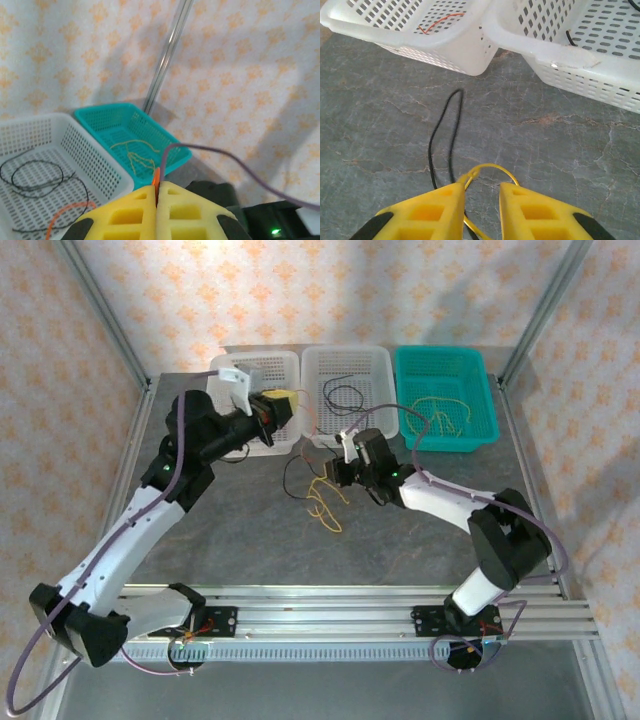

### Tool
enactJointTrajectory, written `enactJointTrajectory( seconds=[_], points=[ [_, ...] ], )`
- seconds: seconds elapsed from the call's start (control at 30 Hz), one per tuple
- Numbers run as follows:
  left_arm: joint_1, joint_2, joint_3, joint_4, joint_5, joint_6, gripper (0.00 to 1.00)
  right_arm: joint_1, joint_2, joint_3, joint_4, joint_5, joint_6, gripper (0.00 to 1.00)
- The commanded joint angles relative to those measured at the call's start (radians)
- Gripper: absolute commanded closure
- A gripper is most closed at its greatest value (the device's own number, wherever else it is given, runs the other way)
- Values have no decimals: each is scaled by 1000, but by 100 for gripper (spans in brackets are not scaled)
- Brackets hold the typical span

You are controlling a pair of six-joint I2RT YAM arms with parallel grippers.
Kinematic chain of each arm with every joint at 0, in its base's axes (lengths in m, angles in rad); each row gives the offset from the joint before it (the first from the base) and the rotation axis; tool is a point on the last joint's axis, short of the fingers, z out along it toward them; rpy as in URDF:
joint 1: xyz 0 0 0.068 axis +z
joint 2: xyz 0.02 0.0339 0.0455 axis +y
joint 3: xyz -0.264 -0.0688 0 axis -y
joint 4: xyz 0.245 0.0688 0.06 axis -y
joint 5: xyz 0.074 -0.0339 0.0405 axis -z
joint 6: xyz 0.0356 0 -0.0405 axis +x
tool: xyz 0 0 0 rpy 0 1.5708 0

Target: Untangle the cables

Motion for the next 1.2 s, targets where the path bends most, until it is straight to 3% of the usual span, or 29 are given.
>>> enactJointTrajectory(
  seconds=[0.0, 0.53, 0.87, 0.97, 1.1, 1.17],
  points=[
    [16, -31, 47, -16, -38, -10, 100, -3, 3, -15, 56, 27, 22, 81],
    [31, -89, 221, -99, -163, 33, 100, -7, 19, -61, 74, 6, 28, 100],
    [40, -31, 269, -212, -411, 65, 100, -8, -81, -76, -18, -14, 9, 99],
    [48, 0, 266, -238, -474, 49, 100, -7, -148, -108, -76, -6, -3, 92],
    [79, 49, 237, -239, -509, 11, 100, -7, -231, -143, -137, 92, -2, 62],
    [107, 77, 226, -233, -497, -10, 100, -7, -257, -139, -166, 139, -5, 55]
  ],
)
